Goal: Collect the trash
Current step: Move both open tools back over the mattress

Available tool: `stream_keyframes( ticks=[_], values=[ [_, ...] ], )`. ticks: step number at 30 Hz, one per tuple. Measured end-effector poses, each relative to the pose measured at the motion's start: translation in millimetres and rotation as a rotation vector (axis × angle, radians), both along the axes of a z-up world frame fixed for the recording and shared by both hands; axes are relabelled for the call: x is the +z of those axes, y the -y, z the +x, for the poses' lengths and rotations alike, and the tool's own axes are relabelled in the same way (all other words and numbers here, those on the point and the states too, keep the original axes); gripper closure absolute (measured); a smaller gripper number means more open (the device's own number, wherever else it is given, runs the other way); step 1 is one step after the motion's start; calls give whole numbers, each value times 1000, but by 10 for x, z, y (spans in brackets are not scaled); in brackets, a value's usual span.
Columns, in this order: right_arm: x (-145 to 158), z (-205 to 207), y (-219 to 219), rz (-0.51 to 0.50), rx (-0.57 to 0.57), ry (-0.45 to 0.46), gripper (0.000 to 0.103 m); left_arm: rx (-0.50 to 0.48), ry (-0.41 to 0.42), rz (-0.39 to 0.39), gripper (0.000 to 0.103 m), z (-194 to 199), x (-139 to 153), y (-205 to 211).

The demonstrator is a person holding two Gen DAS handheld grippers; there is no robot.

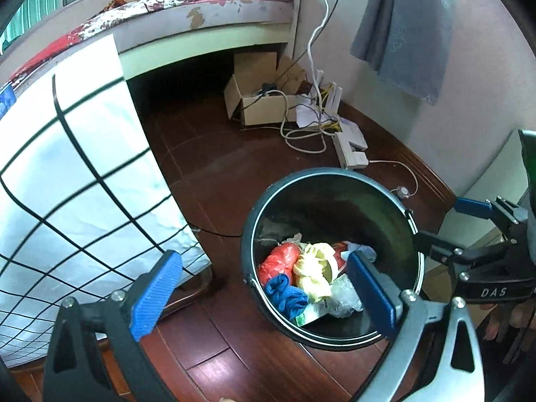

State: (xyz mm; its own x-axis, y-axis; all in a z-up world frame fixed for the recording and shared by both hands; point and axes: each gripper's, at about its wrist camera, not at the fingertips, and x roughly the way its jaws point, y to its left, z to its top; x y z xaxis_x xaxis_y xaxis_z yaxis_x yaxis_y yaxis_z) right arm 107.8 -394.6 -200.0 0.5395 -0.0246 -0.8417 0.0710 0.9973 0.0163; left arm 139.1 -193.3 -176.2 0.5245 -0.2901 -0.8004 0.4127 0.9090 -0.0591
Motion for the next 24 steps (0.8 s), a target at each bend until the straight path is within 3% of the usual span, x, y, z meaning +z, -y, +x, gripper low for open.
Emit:
stream_keyframes(
  ticks=[24],
  values=[
    [404, -77, -408, -27, 69, 109, 1, 61, 96, 4, 2, -180, 381, -304]
  ],
)
